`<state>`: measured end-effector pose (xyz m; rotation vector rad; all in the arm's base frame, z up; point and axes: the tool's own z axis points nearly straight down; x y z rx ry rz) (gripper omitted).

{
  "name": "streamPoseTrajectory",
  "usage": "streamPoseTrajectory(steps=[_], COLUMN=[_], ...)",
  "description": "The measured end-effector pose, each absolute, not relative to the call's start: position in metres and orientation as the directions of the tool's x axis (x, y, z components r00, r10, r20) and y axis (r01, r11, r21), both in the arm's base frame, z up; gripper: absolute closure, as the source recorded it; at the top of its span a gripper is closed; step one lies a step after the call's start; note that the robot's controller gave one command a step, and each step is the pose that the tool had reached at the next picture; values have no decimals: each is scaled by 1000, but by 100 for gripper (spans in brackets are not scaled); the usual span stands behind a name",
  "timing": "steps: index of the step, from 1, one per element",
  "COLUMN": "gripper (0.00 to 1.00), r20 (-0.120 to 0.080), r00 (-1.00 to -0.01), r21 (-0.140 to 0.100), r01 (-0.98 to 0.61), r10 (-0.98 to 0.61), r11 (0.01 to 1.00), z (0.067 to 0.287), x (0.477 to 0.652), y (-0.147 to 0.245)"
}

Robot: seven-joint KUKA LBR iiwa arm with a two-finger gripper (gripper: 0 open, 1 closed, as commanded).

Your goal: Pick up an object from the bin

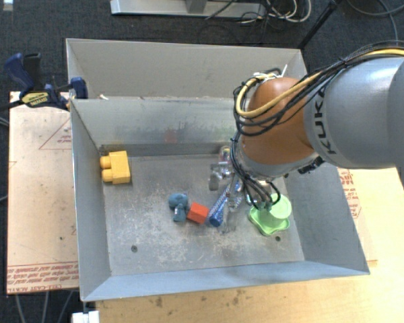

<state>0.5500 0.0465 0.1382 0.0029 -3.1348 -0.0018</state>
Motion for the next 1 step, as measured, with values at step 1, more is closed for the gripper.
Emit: streamPoseTrajectory(steps=[1], gripper=[0], r20=[5], r00=[-991], r21=[0], r01=[133], r10=[133], r11=[991], z=[67], x=[558], y=[39])
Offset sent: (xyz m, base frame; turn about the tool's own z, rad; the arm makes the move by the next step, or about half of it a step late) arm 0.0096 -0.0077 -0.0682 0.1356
